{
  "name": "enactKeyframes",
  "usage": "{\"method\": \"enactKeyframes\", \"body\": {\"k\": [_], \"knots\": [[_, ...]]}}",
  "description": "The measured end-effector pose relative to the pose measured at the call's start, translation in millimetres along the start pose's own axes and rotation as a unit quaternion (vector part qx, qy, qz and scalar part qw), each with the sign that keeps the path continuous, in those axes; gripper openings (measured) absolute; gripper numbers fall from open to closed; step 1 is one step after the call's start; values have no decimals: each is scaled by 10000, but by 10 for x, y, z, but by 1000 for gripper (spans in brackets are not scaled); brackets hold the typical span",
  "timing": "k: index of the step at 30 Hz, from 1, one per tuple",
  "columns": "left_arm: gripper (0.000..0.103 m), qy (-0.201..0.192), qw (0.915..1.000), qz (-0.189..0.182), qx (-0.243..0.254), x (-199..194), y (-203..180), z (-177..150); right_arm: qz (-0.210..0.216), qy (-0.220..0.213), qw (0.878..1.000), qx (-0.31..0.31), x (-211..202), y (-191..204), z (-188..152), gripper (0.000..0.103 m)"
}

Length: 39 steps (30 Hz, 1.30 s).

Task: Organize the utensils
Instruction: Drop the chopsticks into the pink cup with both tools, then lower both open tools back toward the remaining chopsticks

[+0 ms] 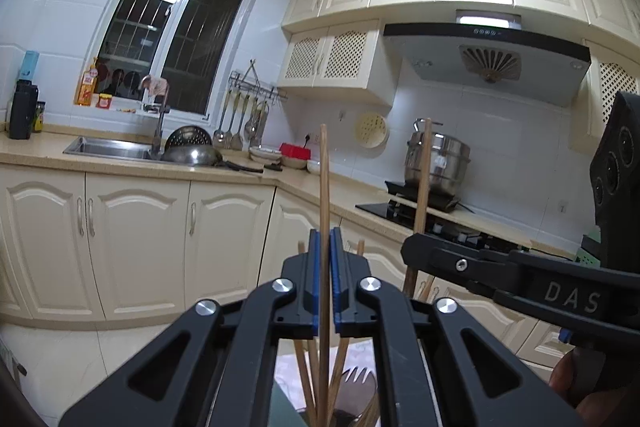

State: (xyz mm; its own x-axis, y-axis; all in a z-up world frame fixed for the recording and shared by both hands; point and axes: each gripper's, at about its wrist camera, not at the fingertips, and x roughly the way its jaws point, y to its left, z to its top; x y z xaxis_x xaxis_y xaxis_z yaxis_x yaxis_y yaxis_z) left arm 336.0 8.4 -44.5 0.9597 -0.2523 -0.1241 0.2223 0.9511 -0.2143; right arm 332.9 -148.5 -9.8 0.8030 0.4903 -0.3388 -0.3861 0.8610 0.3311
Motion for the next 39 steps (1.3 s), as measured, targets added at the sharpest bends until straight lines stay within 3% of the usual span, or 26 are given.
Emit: {"method": "enactKeyframes", "body": {"k": [3,4,5,6,7,11,14,28,39], "knots": [[7,117,9999,-11,98,8,10,-56,-70,156,9998,33,29,-37,-35,8],[19,179,9997,-1,151,2,10,-64,-83,181,9998,75,19,-58,-39,11],[45,182,9997,8,163,-29,21,-63,-110,162,9997,172,-28,-98,-43,32],[68,146,9998,8,125,-77,45,-53,-141,96,9996,228,-77,-105,-47,75],[74,118,9999,13,95,-121,59,-45,-211,-69,9994,280,-172,-138,-47,87],[93,178,9997,114,132,-305,106,10,-330,-227,9982,456,-410,-277,-34,94],[98,308,9989,209,299,-435,89,21,-458,-222,9969,598,-585,-399,-40,97],[99,878,9930,269,740,-906,-177,5,-1026,130,9910,850,-1170,-746,-289,97],[99,1368,9885,167,625,-1043,-253,-278,-1412,980,9801,990,-1282,-895,-807,97]]}}
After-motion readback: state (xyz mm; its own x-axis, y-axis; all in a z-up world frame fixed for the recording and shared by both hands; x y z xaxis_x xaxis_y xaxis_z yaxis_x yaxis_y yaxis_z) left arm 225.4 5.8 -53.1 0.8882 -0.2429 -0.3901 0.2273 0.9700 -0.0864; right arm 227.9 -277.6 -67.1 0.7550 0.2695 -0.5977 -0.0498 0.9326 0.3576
